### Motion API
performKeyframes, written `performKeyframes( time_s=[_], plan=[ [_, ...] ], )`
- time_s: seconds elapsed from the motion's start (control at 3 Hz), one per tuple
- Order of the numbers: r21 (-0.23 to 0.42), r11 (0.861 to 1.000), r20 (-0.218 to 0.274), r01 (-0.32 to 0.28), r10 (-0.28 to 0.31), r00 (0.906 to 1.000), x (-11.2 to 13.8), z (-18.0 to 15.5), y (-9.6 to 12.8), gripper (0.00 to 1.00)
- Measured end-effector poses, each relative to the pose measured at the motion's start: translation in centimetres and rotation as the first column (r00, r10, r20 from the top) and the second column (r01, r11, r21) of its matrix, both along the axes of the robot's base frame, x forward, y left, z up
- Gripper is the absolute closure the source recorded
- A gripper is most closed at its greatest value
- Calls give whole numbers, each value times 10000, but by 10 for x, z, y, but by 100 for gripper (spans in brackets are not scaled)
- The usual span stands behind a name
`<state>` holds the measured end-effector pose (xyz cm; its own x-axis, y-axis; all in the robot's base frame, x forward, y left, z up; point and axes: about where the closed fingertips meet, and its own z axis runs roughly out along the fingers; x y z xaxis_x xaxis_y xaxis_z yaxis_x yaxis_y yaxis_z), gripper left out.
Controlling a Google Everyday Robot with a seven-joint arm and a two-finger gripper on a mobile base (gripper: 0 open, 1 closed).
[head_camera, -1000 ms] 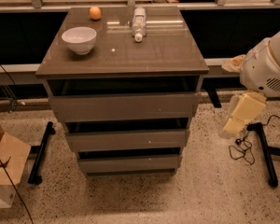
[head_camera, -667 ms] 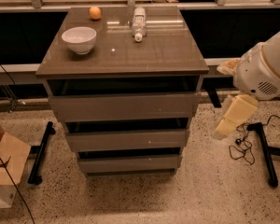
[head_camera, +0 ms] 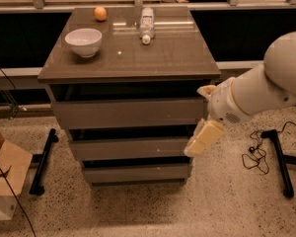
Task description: Open bottom drawer
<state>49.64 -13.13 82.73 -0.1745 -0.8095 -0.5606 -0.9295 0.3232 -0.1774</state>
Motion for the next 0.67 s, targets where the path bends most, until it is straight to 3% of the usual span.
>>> performKeyframes(
  time_s=[0.33, 0.67],
  plan=[
    [692, 9976, -21, 39, -37, 10000, 16, -35, 11, 0],
    [1608, 9869, -393, 105, -42, 9992, 21, -81, 9, 0]
  ],
)
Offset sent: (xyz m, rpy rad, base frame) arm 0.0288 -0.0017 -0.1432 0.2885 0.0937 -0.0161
